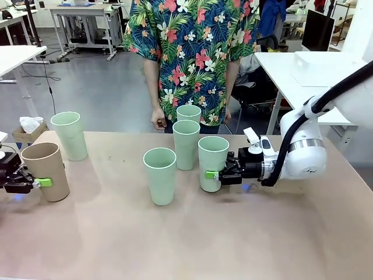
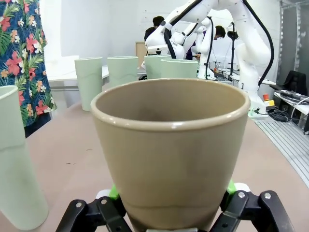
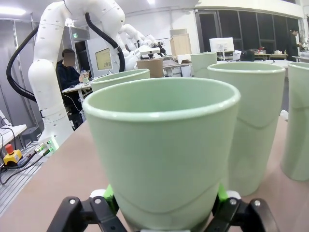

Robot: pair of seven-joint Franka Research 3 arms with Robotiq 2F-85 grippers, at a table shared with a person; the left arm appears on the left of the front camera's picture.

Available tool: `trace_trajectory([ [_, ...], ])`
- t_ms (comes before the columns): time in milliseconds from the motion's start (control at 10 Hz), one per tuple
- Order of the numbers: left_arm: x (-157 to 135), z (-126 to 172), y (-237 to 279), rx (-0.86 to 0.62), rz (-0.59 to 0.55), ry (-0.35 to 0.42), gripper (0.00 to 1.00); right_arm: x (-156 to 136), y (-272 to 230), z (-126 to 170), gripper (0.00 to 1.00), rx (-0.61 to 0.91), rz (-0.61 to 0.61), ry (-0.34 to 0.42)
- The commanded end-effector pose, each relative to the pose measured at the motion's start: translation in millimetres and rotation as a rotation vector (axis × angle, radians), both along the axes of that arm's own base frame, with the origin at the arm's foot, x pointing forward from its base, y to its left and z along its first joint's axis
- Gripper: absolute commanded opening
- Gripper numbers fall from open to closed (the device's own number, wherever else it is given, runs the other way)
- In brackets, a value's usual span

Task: Stack the cups and store them in the basket.
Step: Pick up two Reusable plastic cups , one in each hand.

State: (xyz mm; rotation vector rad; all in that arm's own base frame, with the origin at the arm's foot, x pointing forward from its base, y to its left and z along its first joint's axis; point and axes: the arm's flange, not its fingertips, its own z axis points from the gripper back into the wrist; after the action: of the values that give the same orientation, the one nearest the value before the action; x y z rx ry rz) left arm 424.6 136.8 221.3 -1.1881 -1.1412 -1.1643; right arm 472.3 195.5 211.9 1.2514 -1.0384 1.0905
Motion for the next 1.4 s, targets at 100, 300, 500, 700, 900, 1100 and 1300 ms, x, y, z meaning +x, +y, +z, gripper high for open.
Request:
trace_trajectory([
  [100, 0, 0, 0, 0.0, 0.0, 0.0, 0.85, 0, 0, 0, 0.84, 0.0, 0.0, 0.0],
  [300, -10, 38, -17, -0.017, 0.049, -0.042, 0.85, 1, -10, 38, 0.84, -0.008, -0.058, -0.066],
  [500, -19, 73, -44, -0.038, 0.053, -0.058, 0.85, 0, -32, 75, 0.84, -0.012, -0.109, -0.092],
  [700, -31, 109, -84, -0.05, 0.043, -0.073, 0.85, -9, -59, 113, 0.84, -0.013, -0.139, -0.127],
  [900, -42, 142, -119, -0.031, 0.045, -0.099, 0.85, -23, -88, 135, 0.84, -0.022, -0.155, -0.133],
  [1100, -55, 169, -150, -0.009, 0.022, -0.106, 0.85, -43, -116, 150, 0.84, -0.005, -0.18, -0.133],
  [1300, -63, 178, -172, 0.017, -0.001, -0.104, 0.85, -58, -135, 156, 0.84, -0.023, -0.186, -0.148],
])
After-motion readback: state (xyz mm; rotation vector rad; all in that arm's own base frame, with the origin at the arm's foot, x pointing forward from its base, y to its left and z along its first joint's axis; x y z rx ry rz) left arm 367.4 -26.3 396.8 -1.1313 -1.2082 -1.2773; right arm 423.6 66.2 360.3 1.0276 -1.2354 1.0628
